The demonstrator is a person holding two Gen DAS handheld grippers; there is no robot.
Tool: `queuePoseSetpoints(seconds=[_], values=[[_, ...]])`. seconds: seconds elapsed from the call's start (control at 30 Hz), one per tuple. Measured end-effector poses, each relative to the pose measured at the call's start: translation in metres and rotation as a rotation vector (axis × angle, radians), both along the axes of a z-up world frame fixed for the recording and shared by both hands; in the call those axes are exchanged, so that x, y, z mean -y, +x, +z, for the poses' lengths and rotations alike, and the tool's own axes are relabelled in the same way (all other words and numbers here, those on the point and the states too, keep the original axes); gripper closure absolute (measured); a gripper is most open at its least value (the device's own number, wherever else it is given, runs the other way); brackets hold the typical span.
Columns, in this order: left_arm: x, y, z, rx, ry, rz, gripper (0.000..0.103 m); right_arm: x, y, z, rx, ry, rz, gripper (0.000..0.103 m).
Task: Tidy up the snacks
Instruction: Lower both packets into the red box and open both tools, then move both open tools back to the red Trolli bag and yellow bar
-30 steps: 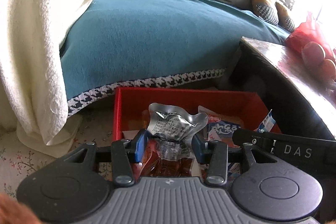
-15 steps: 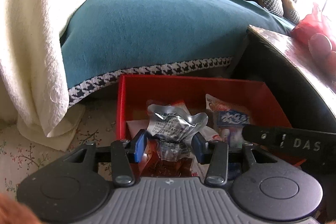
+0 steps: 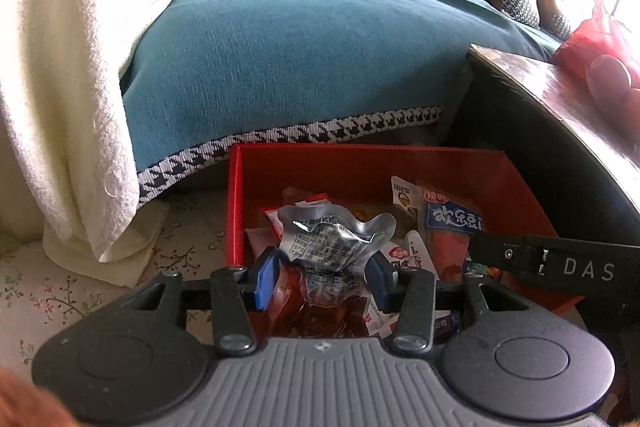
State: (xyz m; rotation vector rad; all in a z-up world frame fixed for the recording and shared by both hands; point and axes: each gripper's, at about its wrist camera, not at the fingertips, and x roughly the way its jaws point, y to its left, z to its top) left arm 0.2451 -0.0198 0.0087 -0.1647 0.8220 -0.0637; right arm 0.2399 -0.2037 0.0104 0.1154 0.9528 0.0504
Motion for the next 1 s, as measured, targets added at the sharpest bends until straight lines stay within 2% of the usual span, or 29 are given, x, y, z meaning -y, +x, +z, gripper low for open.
queuePoseSetpoints(seconds=[0.33,0.77,1.0], values=[[0.003,-0.017,0.011,0.033,0.03,-0.007,0.062,0.001,-0.019,0.01,0.02,-0.021,0.007,0.018],[0.01,-0.024,0.016,0.053,0.058,-0.025,0.062,0.004,-0.023,0.011,0.016,-0.023,0.001,0.017],[0.011,-0.037,0.021,0.059,0.056,-0.029,0.058,0.015,-0.047,0.017,0.019,-0.031,-0.013,0.017]])
